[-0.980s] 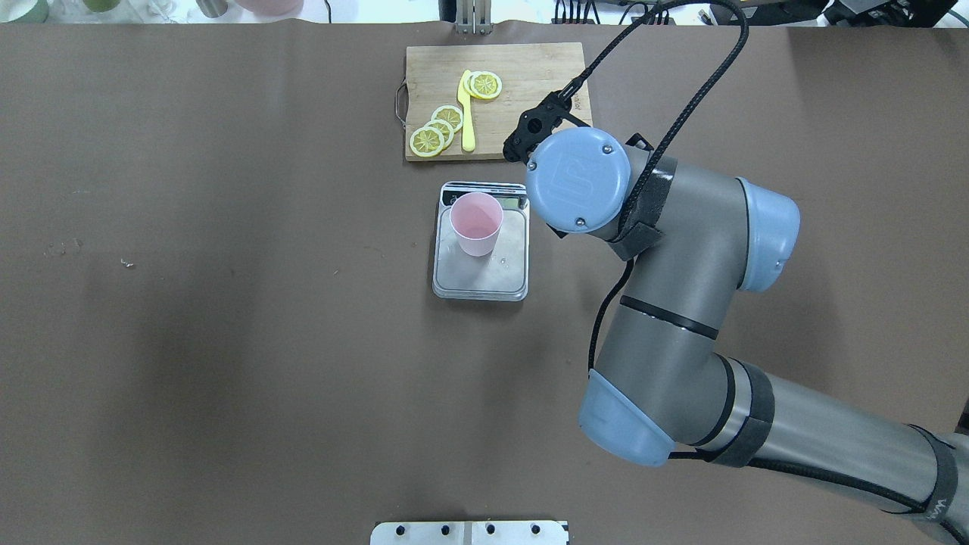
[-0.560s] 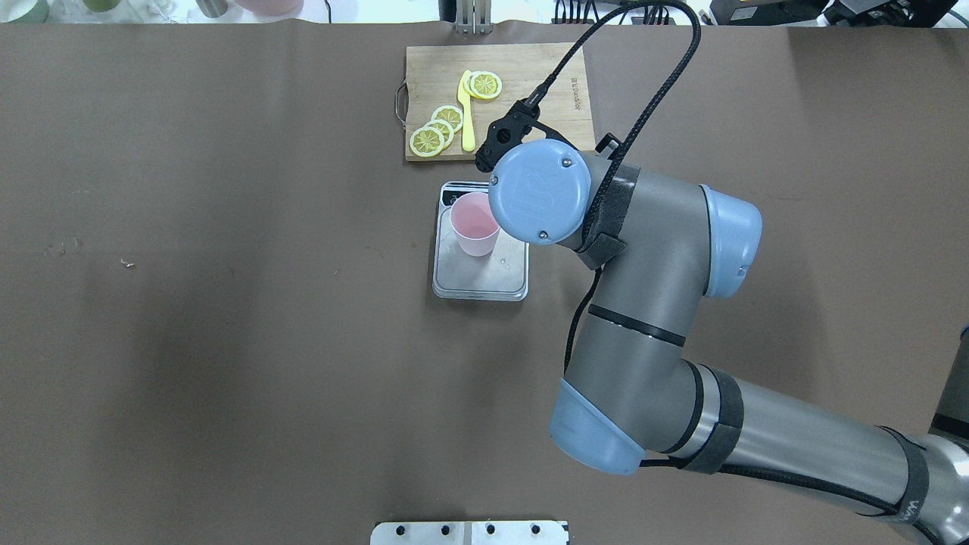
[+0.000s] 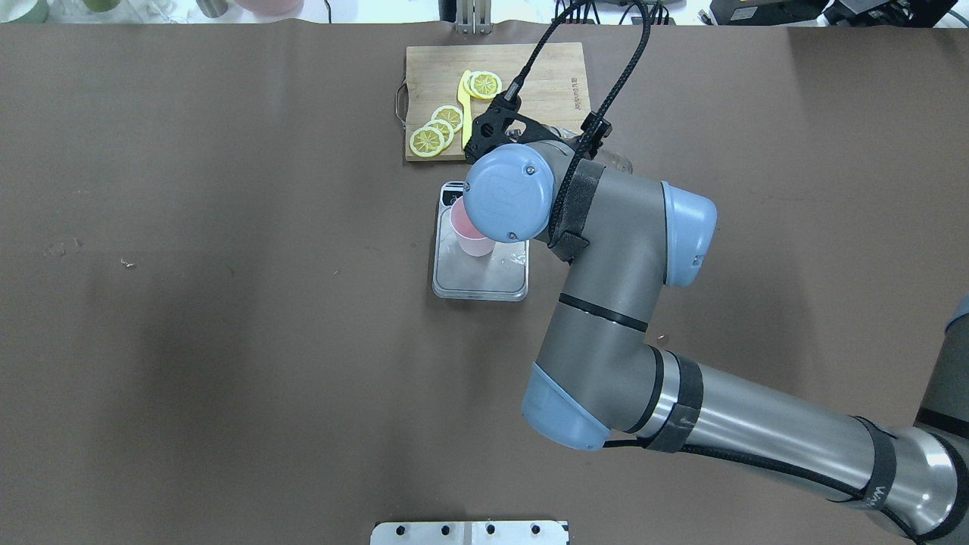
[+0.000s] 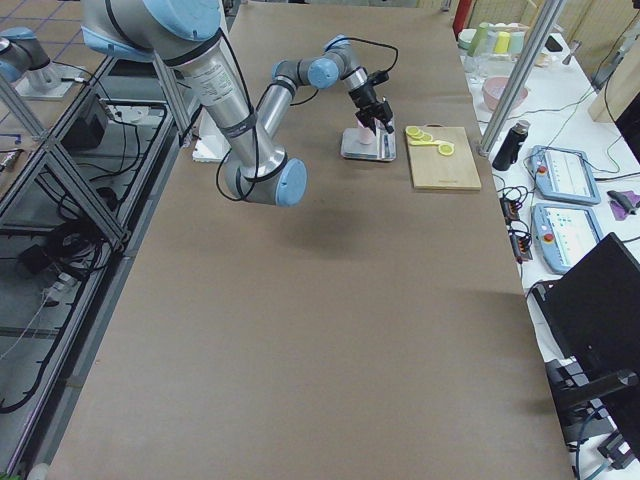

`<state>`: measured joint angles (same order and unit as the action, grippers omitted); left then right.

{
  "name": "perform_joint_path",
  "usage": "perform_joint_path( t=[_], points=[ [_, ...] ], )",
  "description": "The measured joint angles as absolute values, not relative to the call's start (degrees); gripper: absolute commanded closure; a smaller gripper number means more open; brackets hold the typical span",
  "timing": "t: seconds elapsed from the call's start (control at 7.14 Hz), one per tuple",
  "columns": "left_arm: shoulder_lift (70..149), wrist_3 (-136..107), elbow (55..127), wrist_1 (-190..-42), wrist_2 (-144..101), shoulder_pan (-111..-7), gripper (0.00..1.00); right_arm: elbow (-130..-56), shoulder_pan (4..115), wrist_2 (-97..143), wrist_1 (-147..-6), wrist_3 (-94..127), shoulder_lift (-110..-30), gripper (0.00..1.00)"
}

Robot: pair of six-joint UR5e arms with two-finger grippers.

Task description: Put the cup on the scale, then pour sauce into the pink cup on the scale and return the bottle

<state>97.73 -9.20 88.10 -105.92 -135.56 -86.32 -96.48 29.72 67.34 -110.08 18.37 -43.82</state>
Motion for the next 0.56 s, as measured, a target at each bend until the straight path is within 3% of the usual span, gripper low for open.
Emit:
perform_joint_path(
  t=[0.56],
  points=[
    [97.7,-9.5,87.7,-105.7,-135.7,-86.3,0.03,-92.8,29.8,60.0,-109.7,16.0,-42.7,1.00]
  ],
)
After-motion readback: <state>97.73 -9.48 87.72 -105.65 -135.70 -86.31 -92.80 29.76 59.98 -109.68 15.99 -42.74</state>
